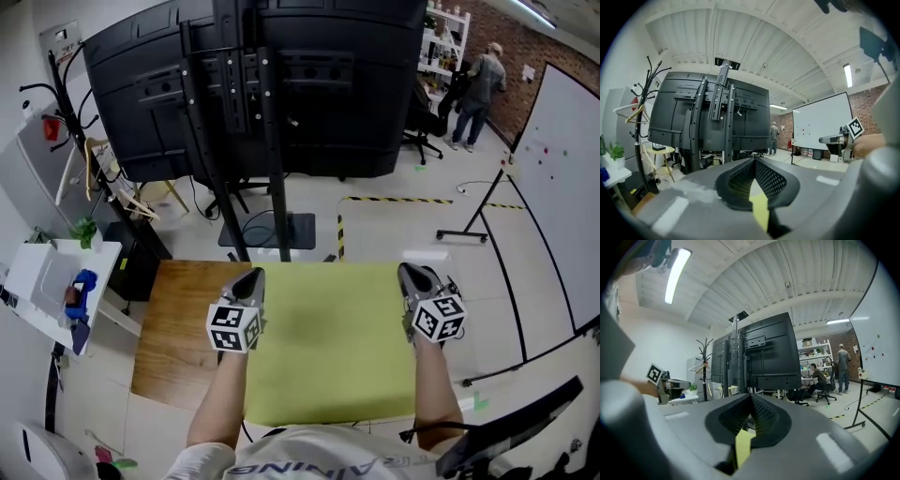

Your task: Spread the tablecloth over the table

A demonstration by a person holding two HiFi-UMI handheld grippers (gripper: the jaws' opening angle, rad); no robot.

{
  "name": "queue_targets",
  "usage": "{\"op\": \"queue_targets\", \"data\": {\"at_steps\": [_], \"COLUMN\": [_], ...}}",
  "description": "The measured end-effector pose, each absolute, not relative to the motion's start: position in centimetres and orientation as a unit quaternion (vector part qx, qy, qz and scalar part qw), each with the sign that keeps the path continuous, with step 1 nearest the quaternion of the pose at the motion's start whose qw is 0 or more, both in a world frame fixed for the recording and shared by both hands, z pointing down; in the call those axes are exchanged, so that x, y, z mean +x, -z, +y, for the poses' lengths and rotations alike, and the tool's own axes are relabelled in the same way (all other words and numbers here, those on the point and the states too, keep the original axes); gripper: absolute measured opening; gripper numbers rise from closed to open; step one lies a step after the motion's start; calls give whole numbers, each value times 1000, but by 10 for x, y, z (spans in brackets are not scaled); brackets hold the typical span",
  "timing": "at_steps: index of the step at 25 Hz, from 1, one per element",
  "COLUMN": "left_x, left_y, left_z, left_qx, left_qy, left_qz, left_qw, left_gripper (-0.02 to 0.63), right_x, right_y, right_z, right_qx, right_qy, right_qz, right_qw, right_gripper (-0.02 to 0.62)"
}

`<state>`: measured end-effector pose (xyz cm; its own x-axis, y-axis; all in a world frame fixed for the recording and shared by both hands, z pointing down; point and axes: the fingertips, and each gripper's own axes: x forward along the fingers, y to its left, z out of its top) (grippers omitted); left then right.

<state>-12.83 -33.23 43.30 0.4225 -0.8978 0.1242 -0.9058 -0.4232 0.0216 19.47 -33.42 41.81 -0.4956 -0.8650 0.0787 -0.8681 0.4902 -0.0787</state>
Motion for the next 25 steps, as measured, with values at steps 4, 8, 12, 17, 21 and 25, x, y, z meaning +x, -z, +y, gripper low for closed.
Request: {"op": "queue_targets", "data": {"at_steps": [4,8,12,17,21,25], "left_x": [-130,-132,-133,-133,-131,-128], "left_y": [-430,-428,-427,-430,-431,-434], "left_z": [-334,-335,-336,-333,-333,-332], "left_qx": [843,842,843,844,845,845], "left_qy": [-44,-42,-41,-42,-42,-45], "left_qz": [-534,-536,-535,-533,-532,-531], "left_qw": [40,40,40,40,42,46], "left_gripper": [6,6,6,6,6,6], "right_x": [194,193,192,189,190,191], "right_y": [-418,-415,-414,-417,-416,-418], "right_z": [-334,-334,-334,-330,-331,-330], "right_qx": [508,508,508,506,507,510], "right_qy": [-49,-45,-44,-43,-40,-39], "right_qz": [-860,-860,-860,-861,-861,-859], "right_qw": [22,24,25,29,29,34], "right_gripper": [6,6,6,6,6,6]}}
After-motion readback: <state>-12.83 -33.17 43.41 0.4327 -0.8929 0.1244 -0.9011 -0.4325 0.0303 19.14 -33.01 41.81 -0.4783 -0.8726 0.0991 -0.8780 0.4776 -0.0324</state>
